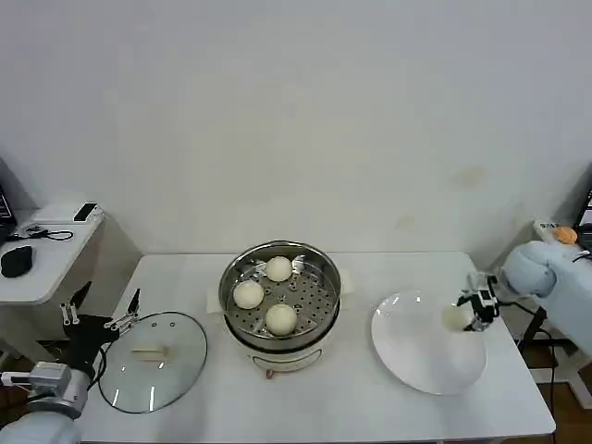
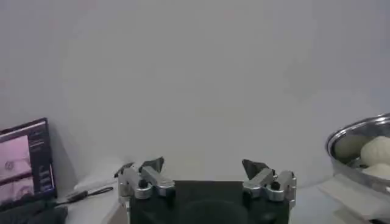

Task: Take steamed baozi put them in steamer then cover it.

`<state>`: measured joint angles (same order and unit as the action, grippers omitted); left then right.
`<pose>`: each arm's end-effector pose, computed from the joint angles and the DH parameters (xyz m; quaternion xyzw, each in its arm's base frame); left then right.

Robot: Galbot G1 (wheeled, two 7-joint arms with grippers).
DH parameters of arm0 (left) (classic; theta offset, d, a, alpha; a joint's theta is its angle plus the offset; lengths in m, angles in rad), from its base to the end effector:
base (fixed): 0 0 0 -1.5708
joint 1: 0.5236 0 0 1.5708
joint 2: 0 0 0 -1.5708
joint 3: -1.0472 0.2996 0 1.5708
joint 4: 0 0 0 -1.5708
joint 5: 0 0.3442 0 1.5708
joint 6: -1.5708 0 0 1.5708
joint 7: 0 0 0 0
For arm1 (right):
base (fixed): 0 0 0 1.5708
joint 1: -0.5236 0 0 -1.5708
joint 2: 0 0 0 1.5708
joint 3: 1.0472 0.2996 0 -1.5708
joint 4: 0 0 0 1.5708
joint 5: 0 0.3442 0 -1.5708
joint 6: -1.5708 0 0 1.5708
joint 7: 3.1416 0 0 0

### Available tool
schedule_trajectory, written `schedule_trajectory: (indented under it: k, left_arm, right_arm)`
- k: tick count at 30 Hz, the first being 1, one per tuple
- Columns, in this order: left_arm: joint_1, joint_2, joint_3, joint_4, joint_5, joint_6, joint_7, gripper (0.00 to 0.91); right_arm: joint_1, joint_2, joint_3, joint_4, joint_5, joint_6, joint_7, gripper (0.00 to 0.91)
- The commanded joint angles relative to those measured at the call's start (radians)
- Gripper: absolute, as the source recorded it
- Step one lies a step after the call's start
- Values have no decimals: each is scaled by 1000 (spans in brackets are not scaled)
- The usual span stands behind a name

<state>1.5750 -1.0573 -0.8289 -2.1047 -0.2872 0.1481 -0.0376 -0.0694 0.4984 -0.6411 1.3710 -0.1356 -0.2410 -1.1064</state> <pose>0.2116 0.1387 -0.1982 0.0236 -0.9877 -0.1517 0.0293 0.4461 -0.1750 -0.1399 0.4434 -0.5780 0.5463 0.4134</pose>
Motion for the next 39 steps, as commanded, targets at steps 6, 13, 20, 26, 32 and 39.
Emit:
schedule_trajectory:
  k: [6,13,20,26,32,39]
  left_arm:
    - [-5,-4,26,-4,9,0,-1,907]
    - [-10,-5,28,1,9,-2,-1,907]
    - [-19,-9,33,14,9,-5,-1,907]
    - [-14,-13,24,17,7,-10,-2,907]
    - [-12,-9,6,24,1,-12,-1,907]
    - [-10,-5,10,30,-1,-12,-1,907]
  right_arm:
    - [612,71,-445,113,314,-117,35,675]
    - [772,234,-607,149,486,-196,106,675]
    - [769,432,-642,125,643,-297,211,675]
    - [714,570,-636,64,777,-360,296,675]
    - [661,634,-638,21,824,-416,357,675]
    - [580,665,-639,-32,802,-452,377,685]
